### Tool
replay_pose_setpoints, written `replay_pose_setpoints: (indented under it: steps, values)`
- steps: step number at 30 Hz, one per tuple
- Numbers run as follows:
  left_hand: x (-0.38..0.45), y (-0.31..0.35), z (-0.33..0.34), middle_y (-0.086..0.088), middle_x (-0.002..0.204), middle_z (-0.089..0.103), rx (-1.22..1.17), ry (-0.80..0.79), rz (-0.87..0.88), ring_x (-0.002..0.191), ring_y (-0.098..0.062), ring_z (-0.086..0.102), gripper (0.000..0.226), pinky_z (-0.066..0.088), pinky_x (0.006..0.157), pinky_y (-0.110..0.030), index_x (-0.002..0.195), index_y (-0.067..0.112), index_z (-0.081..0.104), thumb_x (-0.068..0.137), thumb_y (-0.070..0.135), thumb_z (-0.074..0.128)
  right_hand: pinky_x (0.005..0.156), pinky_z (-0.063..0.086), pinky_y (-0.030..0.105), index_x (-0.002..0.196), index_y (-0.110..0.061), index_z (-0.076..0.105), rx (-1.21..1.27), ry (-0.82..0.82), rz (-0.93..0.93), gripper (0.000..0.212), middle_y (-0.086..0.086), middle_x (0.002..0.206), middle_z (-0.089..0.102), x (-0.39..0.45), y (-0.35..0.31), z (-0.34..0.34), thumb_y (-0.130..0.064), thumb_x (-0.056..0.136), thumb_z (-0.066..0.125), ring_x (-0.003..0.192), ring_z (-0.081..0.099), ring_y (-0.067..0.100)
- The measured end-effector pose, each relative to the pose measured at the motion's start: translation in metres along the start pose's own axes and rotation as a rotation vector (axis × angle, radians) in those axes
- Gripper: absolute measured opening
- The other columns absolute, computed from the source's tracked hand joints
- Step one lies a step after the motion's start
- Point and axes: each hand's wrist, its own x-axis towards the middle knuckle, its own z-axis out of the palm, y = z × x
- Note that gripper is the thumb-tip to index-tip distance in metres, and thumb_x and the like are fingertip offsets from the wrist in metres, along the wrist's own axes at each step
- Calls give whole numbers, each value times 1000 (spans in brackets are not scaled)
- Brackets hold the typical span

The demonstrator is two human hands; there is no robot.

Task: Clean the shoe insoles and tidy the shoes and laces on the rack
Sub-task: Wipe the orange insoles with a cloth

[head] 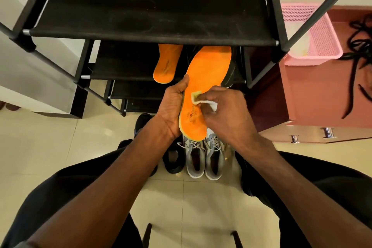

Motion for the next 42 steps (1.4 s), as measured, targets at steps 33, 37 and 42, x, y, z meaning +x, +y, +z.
replay_pose_setpoints:
  steps: [33,37,42]
  values:
    - [3,-7,5,-14,97,77,36,45,96,80,-26,76,43,64,66,-37,110,10,67,110,39,36,93,59,42,106,-15,83,-36,53,89,27,0,112,78,12,10,-18,-2,87,68,103,72,18]
    - [2,-6,3,-14,99,78,33,45,73,82,-27,77,46,65,66,-38,114,9,67,109,42,35,91,59,43,105,-19,83,-91,-10,41,27,-2,109,77,7,5,-10,-8,86,67,103,71,21]
    - [4,-13,5,-15,105,76,122,48,60,87,-26,74,43,64,74,-36,120,10,66,108,43,41,95,57,33,113,-14,80,-139,167,155,25,1,116,76,18,15,-30,-9,90,70,103,71,18]
